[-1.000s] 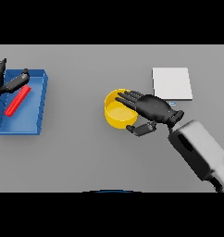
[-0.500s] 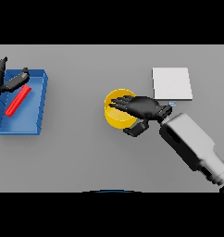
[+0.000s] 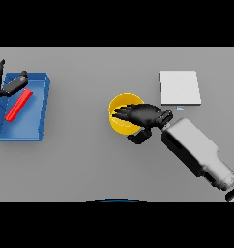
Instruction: Pick up the red beaker and tilt it to pour out 1 green nut into yellow bowl. Pick up the yellow bowl and place it on the metallic measuring scale.
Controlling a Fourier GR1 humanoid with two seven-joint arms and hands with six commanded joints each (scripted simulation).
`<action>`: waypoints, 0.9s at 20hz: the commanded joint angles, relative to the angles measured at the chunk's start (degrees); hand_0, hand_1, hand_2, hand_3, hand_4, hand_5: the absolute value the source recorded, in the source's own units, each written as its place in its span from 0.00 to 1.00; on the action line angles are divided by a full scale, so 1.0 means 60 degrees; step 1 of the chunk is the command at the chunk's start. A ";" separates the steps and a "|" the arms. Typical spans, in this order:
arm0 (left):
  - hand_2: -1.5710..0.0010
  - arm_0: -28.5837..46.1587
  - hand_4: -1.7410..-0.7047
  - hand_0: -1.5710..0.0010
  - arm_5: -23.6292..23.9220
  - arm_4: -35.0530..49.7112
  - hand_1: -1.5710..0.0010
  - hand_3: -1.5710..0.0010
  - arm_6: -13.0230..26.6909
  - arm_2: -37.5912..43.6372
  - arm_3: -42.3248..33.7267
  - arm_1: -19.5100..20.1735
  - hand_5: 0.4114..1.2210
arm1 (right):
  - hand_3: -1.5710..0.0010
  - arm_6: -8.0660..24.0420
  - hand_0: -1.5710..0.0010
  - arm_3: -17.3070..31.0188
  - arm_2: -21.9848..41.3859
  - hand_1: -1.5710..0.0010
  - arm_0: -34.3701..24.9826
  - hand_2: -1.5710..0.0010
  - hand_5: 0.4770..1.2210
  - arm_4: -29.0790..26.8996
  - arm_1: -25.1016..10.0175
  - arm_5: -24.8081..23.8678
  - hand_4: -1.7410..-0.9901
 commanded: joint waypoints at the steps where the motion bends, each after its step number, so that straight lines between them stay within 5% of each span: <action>1: 1.00 0.0090 0.92 1.00 -0.0006 0.0015 1.00 1.00 -0.0152 0.0023 0.0000 0.0053 0.39 | 0.94 0.0179 0.99 0.0023 0.0053 0.97 -0.0060 0.96 0.41 0.0080 0.0044 0.0052 0.54; 3: 1.00 -0.0044 0.91 1.00 -0.0010 0.0034 1.00 1.00 -0.0087 0.0011 0.0091 -0.0126 0.38 | 0.84 0.0057 0.84 0.0145 0.0163 0.85 -0.0164 0.85 0.57 0.0230 0.0036 -0.0059 0.47; 5: 1.00 0.0023 0.91 1.00 0.0037 0.0050 1.00 1.00 -0.0015 0.0047 0.0003 -0.0014 0.39 | 0.70 -0.0233 0.54 0.0216 0.0181 0.58 -0.0146 0.60 0.72 0.0140 -0.0043 0.0058 0.34; 8: 1.00 0.0120 0.91 1.00 0.0096 0.0045 1.00 1.00 -0.0001 0.0032 -0.0178 0.0080 0.39 | 0.45 -0.0331 0.28 0.0146 0.0214 0.30 -0.0285 0.31 0.86 -0.0032 -0.0212 0.0712 0.18; 12: 1.00 0.0140 0.91 1.00 0.0203 0.0046 1.00 1.00 0.0041 0.0033 -0.0310 0.0082 0.39 | 0.27 -0.0270 0.11 -0.0047 0.0186 0.12 -0.0201 0.16 0.94 -0.0202 -0.0328 0.0865 0.08; 18: 1.00 0.0226 0.91 1.00 0.0221 0.0053 1.00 1.00 0.0136 0.0045 -0.0476 0.0262 0.39 | 0.24 0.0131 0.03 -0.0569 0.0017 0.03 -0.0178 0.06 0.98 -0.0469 -0.0479 0.0995 0.02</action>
